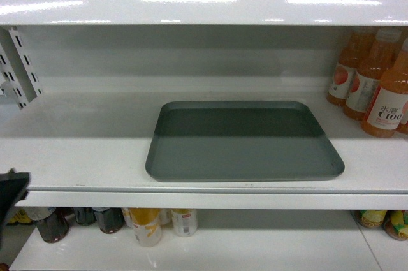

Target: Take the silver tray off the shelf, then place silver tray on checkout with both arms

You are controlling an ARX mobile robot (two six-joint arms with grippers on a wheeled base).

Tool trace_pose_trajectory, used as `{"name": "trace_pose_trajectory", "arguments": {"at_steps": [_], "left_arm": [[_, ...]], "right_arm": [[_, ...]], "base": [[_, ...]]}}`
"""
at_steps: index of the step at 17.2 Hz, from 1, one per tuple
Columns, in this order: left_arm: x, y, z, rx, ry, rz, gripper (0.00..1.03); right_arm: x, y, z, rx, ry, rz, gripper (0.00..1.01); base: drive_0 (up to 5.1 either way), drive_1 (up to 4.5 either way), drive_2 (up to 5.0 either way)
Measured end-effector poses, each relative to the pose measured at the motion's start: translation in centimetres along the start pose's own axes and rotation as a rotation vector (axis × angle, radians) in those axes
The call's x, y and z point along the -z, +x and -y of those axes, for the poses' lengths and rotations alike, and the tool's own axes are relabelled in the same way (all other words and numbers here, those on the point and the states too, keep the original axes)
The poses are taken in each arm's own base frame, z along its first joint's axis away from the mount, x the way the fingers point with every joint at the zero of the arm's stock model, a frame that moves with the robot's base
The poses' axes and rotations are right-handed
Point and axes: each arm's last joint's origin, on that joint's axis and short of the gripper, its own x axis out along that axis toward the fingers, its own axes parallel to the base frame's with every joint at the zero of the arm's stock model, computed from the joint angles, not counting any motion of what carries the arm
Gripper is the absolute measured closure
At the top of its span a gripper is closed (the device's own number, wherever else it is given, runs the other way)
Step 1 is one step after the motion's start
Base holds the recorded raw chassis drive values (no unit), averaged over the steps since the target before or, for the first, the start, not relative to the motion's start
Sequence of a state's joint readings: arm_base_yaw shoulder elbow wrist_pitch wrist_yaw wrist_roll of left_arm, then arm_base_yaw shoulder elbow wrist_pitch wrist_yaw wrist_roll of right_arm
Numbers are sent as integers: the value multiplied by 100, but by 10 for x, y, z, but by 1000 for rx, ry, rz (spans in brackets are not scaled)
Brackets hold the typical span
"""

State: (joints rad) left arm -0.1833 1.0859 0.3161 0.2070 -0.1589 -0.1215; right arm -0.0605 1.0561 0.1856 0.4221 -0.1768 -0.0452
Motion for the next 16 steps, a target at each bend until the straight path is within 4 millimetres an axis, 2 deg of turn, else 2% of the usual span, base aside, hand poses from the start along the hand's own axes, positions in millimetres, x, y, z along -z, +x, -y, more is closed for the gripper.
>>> {"name": "trace_pose_trajectory", "arguments": {"at_steps": [4, 8, 10, 12, 13, 16], "left_arm": [[-17, 57, 21, 64, -10, -72, 5], [-13, 116, 38, 65, 9, -183, 5], [-19, 154, 51, 56, 21, -205, 5], [-24, 168, 58, 54, 29, -207, 5], [-28, 180, 65, 59, 26, -211, 5], [-30, 202, 72, 53, 7, -233, 5]], "right_arm": [[-11, 47, -1, -15, 12, -42, 3], [-10, 96, 0, 3, 42, -120, 3], [-14, 132, 0, 16, 61, -154, 3], [-17, 151, -1, 14, 77, -173, 3], [-19, 168, -2, 13, 86, -191, 3], [-24, 198, -5, 32, 88, -217, 3]], "base": [[0, 0, 0], [0, 0, 0], [0, 0, 0], [0, 0, 0], [0, 0, 0], [0, 0, 0]]}}
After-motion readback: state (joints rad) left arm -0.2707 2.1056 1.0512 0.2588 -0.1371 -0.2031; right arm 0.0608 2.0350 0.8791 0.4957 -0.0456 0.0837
